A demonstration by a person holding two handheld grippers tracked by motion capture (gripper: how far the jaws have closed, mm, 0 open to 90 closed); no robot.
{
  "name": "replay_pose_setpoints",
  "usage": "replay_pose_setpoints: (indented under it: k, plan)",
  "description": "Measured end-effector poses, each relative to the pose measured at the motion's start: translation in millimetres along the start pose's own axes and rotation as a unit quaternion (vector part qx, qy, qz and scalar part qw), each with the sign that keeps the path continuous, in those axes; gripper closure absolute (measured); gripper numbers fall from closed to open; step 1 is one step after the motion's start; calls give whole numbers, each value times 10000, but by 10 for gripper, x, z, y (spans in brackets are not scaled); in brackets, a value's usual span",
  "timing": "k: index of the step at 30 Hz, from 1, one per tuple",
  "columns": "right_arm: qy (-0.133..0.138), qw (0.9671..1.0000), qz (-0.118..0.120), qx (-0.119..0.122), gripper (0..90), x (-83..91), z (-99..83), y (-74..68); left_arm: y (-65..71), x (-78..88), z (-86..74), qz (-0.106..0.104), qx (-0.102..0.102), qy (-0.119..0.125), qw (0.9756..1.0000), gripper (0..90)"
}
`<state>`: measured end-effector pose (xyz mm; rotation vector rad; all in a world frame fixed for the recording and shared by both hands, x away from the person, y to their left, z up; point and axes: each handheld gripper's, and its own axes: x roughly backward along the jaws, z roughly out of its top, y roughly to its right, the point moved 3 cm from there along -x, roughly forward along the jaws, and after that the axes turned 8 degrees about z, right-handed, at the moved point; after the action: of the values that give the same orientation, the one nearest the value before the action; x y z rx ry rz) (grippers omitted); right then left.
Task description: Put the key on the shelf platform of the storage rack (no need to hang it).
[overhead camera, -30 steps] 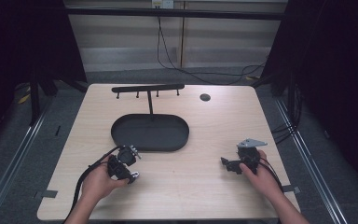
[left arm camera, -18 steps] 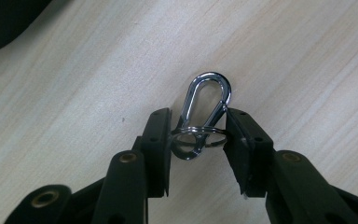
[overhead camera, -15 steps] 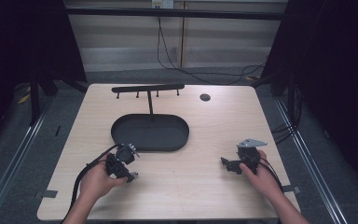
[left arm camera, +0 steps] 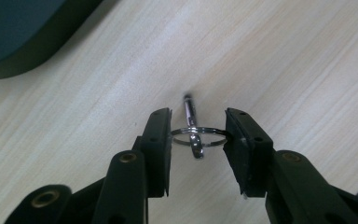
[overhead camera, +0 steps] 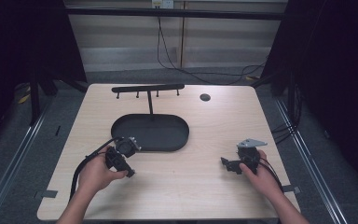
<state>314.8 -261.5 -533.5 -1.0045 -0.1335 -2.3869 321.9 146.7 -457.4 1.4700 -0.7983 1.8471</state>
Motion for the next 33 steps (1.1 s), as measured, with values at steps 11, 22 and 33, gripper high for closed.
replay_pose_setpoints:
  k: [11, 22, 33]
  plan:
    - [-6, 10000, -1, -13, 123, 1, -1, -2, -79, 164, 118, -90, 34, -11, 10000, 619]
    - [0, 10000, -5, -6, 123, 0, 0, -1, -144, 215, 232, -138, 116, -48, 9998, 619]
    - [0, 10000, 0, -1, 123, 0, 0, 0, -213, 262, 293, -252, 259, -39, 9993, 618]
